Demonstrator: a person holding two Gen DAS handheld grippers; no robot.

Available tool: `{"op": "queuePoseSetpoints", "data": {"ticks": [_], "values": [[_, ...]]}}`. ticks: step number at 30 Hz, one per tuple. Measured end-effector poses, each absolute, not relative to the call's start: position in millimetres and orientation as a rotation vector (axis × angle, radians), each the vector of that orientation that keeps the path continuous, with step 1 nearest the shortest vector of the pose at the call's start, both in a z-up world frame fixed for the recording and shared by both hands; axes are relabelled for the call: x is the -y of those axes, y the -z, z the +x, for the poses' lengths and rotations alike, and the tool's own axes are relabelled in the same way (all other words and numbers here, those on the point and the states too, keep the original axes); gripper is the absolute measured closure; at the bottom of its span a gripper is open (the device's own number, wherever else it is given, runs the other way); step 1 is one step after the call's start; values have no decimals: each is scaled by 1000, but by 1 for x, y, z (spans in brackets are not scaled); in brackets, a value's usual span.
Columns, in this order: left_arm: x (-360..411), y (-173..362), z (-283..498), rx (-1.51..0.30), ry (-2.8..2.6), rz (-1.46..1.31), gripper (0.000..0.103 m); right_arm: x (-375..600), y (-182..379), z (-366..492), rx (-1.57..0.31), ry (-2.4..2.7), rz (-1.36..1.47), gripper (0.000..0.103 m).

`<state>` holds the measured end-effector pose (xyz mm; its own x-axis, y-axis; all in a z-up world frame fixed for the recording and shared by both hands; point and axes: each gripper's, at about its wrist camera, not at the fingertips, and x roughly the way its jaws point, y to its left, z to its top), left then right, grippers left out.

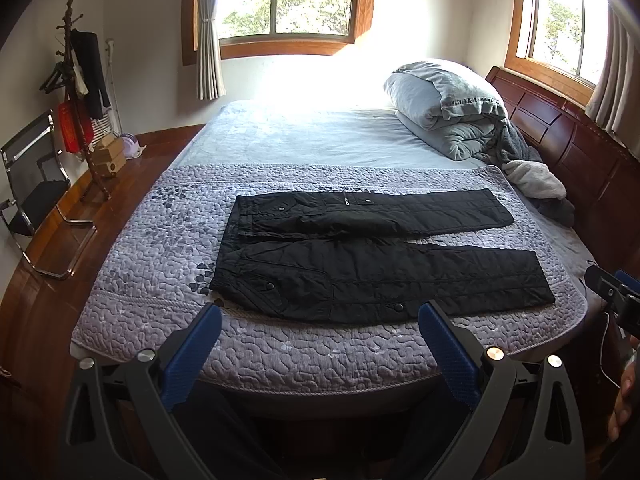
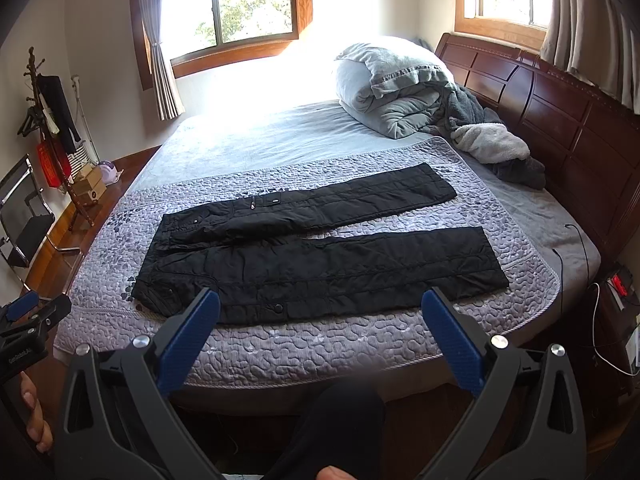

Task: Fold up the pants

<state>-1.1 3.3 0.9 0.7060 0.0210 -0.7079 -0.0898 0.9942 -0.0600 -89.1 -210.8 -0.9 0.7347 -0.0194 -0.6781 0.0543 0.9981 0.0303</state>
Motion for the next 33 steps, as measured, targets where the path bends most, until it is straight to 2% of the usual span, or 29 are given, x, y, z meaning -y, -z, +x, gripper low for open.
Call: {"op": "queuePoseSetpoints", "data": {"ticks": [33], "values": [[-1, -3, -3, -773, -68, -83, 3, 207, 6, -88, -741, 47, 42, 2]]}}
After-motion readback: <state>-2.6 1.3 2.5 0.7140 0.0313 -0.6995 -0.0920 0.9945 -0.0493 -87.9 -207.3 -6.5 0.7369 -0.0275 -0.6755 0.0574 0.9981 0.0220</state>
